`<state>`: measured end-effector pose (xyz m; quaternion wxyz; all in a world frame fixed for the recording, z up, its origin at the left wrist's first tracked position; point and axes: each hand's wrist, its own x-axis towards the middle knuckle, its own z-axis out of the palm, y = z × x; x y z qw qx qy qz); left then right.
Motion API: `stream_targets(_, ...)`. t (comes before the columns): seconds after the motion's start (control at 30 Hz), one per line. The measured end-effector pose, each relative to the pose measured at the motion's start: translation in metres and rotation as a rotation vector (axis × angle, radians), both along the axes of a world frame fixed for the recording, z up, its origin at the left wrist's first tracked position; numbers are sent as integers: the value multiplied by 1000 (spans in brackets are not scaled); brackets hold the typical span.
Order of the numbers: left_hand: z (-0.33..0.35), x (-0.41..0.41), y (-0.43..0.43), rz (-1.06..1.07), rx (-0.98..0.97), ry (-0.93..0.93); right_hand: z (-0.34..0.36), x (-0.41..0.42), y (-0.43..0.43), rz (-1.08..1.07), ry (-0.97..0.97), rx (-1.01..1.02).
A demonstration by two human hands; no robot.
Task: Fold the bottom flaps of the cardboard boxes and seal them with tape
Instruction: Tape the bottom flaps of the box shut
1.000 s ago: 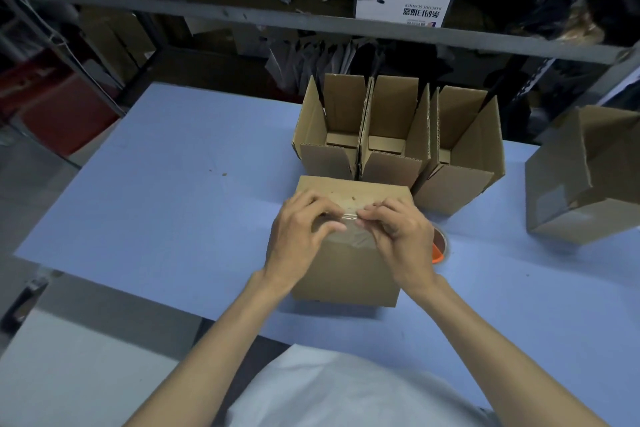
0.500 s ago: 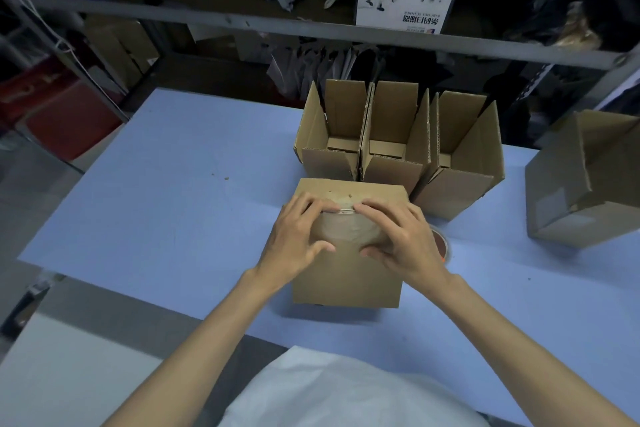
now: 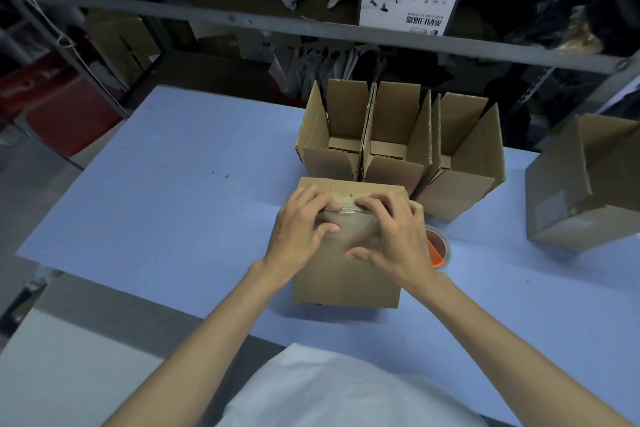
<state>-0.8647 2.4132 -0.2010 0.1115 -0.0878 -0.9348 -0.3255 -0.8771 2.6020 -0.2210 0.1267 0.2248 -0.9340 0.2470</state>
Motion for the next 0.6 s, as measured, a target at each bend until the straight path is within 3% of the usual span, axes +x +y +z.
stream_targets(0.23, 2, 5, 4, 33, -128, 105, 15, -1, -16, -43, 136, -139)
stream_targets(0.43, 7, 6, 8, 15, -156, 160, 19, 2, -14, -2, 63, -194)
stream_targets(0.6, 5, 7, 12, 27, -179, 293, 20, 4, -11, 55, 75, -86)
